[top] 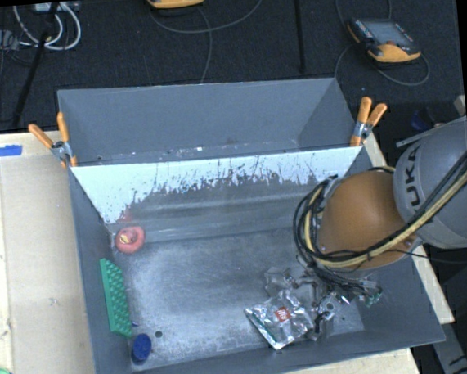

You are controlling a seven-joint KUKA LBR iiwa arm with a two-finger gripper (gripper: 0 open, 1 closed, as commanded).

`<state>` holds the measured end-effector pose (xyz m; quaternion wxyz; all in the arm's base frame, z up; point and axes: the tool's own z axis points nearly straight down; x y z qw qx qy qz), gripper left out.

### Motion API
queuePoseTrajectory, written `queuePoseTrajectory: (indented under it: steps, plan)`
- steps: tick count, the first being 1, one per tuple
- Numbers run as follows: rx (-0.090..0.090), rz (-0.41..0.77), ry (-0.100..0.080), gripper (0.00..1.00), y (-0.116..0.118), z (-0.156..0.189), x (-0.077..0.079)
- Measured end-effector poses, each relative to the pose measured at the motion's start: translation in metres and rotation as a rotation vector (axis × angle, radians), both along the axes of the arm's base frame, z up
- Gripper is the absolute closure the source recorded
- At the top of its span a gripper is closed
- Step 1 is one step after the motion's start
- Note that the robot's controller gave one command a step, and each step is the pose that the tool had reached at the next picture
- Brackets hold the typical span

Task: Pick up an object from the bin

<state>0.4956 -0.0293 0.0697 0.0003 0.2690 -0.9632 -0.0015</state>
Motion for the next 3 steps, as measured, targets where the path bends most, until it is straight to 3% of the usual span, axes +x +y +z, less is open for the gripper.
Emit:
queuePoseTrajectory:
  steps: [1,2,3]
  plan:
    - [-0.002,0.001,-0.002,1.00,-0.002,0.000,0.001]
    - [-0.001,0.190,-0.004,1.00,0.015,0.030,0.018]
    - [-0.003,0.215,-0.009,1.00,0.020,0.158,0.001]
